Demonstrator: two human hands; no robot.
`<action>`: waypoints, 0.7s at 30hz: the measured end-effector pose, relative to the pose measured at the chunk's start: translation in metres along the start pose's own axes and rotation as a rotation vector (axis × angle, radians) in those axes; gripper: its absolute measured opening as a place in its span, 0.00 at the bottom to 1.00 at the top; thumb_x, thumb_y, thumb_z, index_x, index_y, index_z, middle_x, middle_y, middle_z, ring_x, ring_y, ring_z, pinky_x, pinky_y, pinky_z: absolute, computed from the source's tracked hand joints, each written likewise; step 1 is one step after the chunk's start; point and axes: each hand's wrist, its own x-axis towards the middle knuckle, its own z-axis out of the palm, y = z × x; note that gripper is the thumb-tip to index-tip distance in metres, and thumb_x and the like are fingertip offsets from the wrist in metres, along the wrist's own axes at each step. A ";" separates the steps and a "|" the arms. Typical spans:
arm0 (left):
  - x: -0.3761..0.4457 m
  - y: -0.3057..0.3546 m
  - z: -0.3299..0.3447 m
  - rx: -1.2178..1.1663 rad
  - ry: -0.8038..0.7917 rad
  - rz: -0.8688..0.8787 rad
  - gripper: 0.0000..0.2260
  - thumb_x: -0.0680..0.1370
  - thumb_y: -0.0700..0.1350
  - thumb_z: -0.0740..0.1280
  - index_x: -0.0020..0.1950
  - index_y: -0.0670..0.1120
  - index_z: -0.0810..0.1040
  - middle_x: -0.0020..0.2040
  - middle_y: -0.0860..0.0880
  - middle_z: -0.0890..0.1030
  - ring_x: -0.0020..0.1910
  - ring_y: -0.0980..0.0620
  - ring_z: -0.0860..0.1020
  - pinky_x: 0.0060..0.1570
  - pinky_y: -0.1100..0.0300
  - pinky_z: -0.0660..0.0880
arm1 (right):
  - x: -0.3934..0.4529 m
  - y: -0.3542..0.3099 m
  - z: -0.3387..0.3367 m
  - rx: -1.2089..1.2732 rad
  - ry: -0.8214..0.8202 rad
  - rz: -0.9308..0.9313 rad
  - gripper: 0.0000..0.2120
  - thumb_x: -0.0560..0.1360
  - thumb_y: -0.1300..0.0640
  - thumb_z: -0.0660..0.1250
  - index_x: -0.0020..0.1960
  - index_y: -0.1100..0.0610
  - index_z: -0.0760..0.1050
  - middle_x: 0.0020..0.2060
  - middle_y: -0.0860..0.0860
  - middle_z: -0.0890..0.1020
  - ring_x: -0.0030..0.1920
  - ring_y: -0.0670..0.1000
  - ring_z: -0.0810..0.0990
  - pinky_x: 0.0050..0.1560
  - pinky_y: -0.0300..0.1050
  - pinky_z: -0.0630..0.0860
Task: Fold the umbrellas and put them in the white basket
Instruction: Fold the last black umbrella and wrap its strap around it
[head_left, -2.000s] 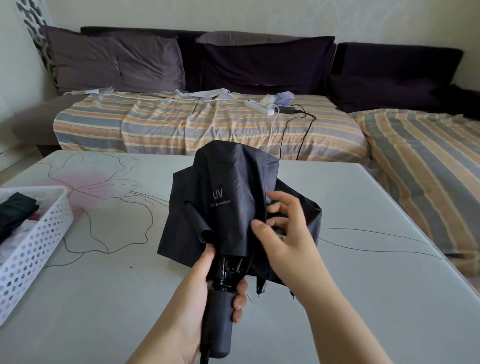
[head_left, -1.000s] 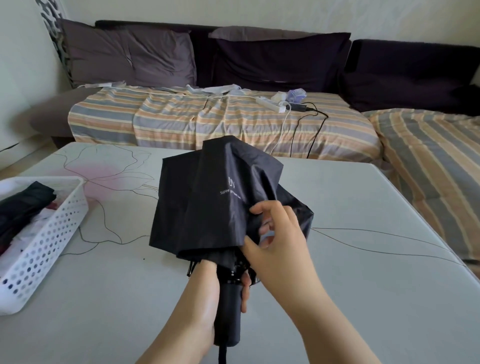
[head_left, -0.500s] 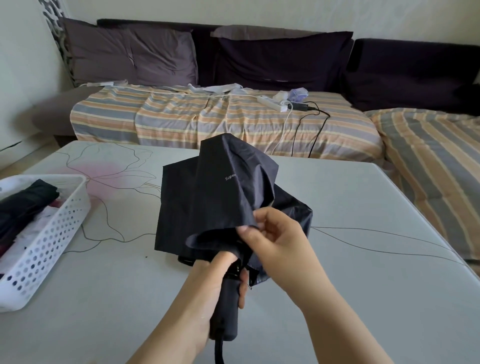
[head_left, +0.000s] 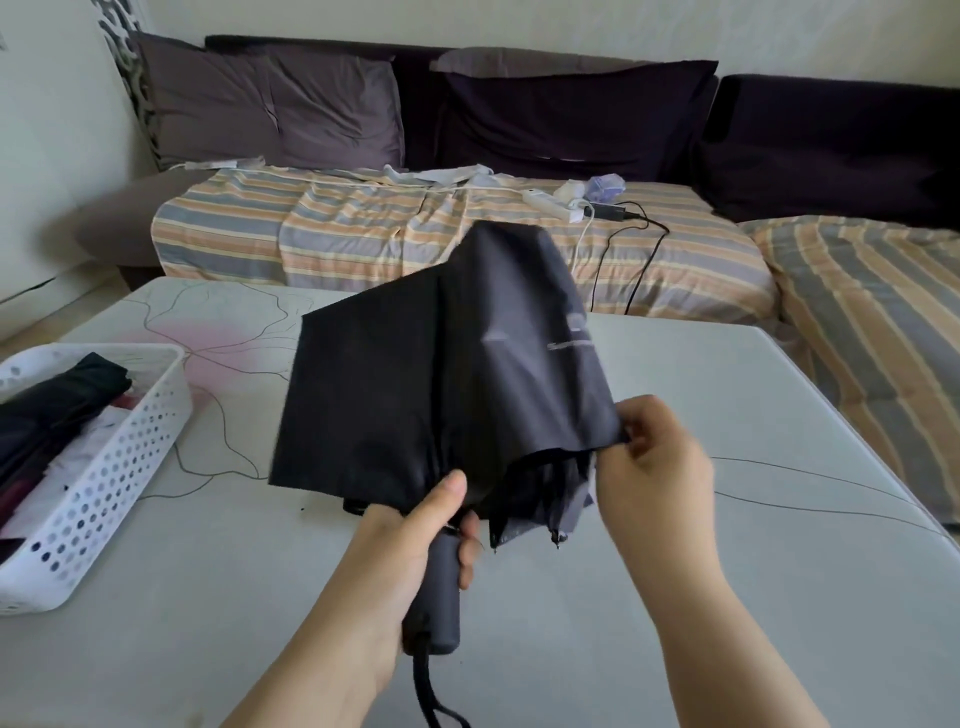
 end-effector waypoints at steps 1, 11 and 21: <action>0.001 0.003 -0.002 -0.040 0.026 -0.022 0.15 0.72 0.51 0.68 0.35 0.40 0.75 0.29 0.44 0.75 0.24 0.51 0.71 0.26 0.62 0.68 | 0.000 0.001 -0.004 -0.012 0.036 0.029 0.12 0.70 0.69 0.57 0.42 0.53 0.71 0.33 0.52 0.79 0.35 0.55 0.73 0.30 0.42 0.67; 0.006 0.005 -0.012 -0.019 0.089 0.038 0.11 0.74 0.47 0.68 0.38 0.41 0.72 0.29 0.45 0.75 0.23 0.51 0.71 0.23 0.64 0.69 | 0.004 -0.009 -0.018 0.102 -0.007 0.091 0.23 0.71 0.74 0.56 0.48 0.47 0.74 0.29 0.50 0.82 0.30 0.50 0.79 0.34 0.38 0.74; 0.004 0.013 -0.016 -0.256 -0.072 0.010 0.10 0.68 0.45 0.68 0.42 0.42 0.71 0.32 0.47 0.72 0.24 0.54 0.68 0.22 0.65 0.67 | 0.003 0.001 -0.026 0.150 -0.169 0.217 0.28 0.73 0.77 0.53 0.56 0.47 0.73 0.34 0.48 0.85 0.34 0.52 0.85 0.46 0.51 0.81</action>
